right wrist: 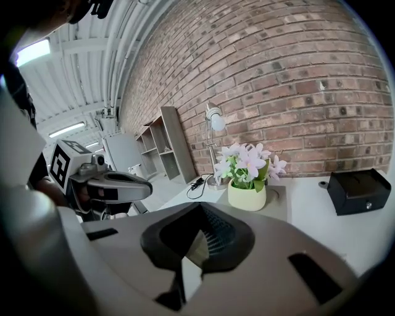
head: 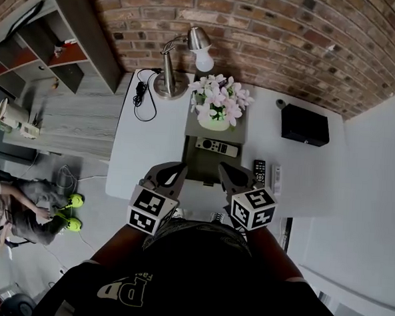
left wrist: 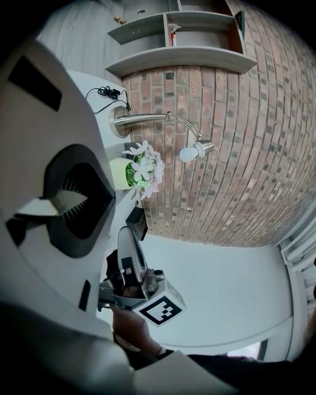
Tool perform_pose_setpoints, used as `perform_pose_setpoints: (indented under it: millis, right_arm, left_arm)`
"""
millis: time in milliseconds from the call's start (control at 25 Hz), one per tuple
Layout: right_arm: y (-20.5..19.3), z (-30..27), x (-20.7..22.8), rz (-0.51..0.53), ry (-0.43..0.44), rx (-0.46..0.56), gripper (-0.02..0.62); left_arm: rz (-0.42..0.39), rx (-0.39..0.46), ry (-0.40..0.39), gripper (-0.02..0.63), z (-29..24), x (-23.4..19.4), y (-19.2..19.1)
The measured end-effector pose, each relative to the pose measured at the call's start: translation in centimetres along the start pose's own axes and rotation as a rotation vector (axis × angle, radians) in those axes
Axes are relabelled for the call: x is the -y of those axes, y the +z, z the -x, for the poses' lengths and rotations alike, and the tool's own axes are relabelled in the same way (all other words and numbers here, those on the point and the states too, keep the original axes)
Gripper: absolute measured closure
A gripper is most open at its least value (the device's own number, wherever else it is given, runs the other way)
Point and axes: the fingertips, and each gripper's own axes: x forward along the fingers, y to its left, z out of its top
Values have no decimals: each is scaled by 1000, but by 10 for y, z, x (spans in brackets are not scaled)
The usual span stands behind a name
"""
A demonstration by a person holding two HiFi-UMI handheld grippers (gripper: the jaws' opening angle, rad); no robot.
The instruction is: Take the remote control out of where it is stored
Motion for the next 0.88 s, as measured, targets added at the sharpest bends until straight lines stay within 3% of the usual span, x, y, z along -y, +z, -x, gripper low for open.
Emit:
perform_pose_setpoints:
  millis: [280,480,880]
  right_arm:
    - [-1,-4,2,4,-2,-15,590]
    - [-6,-11,9,17,-19,-43,589]
    - [-45,-41,54,198,-85,-234,567]
  left_arm:
    - [42,4,6,600,-2,-7,-2]
    - [27,-17,17,598,-6,-9,-7]
    - [49,-103,41,600,-16,-19,-31]
